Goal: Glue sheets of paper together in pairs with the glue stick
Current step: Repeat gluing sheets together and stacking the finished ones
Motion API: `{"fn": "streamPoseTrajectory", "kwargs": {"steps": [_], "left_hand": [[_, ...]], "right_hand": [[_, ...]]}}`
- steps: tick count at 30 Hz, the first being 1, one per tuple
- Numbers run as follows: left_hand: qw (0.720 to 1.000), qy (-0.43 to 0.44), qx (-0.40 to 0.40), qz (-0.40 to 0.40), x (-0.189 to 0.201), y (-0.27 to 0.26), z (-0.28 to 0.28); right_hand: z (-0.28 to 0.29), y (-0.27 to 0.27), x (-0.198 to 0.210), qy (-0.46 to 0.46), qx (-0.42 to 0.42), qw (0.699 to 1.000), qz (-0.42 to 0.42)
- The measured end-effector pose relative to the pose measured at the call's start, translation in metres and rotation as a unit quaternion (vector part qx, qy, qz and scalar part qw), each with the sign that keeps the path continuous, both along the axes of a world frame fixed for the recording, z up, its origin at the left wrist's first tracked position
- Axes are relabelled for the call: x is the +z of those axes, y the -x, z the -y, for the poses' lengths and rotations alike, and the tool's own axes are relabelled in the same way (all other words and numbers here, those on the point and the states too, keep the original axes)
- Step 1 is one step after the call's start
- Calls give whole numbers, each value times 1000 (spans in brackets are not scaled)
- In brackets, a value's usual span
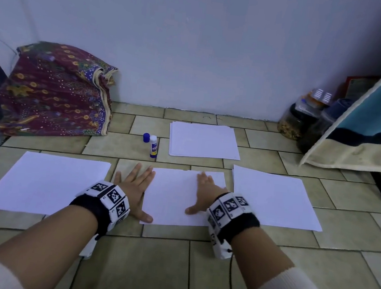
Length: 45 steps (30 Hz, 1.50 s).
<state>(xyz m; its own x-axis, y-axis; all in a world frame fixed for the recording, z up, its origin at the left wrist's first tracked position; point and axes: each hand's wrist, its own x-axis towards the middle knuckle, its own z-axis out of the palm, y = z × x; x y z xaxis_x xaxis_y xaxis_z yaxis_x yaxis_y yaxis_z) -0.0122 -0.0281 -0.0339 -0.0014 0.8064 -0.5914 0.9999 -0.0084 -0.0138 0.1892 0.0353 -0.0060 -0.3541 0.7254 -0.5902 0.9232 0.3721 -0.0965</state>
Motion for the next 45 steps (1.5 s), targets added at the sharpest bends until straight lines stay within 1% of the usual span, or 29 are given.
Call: {"fn": "streamPoseTrajectory", "kwargs": {"steps": [4,7,11,13,15,17,20,23,25,27,29,31,34,36,37,40,41,43,45], "left_hand": [[1000,-17,-17,-13,-4,2,0],[998,-34,-28,-41,-2,3,1],[998,-24,-7,-60,22,-7,-5],[996,-54,-24,-65,34,-18,-8],[993,-88,-71,-26,38,-33,-5],[990,-93,-103,14,34,-47,1],[991,-112,-79,13,33,-55,8],[991,-107,-76,-14,41,-56,8],[993,-102,-58,-21,41,-54,7],[994,-110,-20,-16,38,-50,8],[992,-122,25,-5,32,-44,10],[990,-125,57,-2,26,-35,10],[992,-65,104,14,13,-20,7],[993,-35,111,19,5,-14,4],[993,-31,110,16,3,-13,3],[995,-30,97,-4,2,-11,4],[995,-29,94,-8,3,-11,4],[996,-30,88,-16,2,-10,4],[995,-34,86,-28,-1,-10,4]], "right_hand": [[-6,-20,3,-13,-29,997,77],[-8,-15,2,-38,-11,994,106],[-4,-6,-1,-136,-50,982,122],[4,-2,2,-167,-14,976,138],[12,5,1,-157,28,982,97],[23,16,1,-150,35,986,66],[36,34,0,-144,-1,986,84],[43,48,-2,-106,-29,993,51],[47,53,-1,-93,-17,995,6],[48,57,-3,-91,17,995,-27],[46,58,-3,-102,45,993,-28],[44,59,-4,-107,51,993,-18],[43,65,-4,-106,45,993,-11],[40,70,-2,-101,48,994,-19],[37,72,-1,-86,63,994,-22],[25,76,3,-22,143,989,-20],[21,75,5,-10,156,988,-19],[11,67,6,-4,151,988,-21],[0,52,5,-9,105,994,-31]]}}
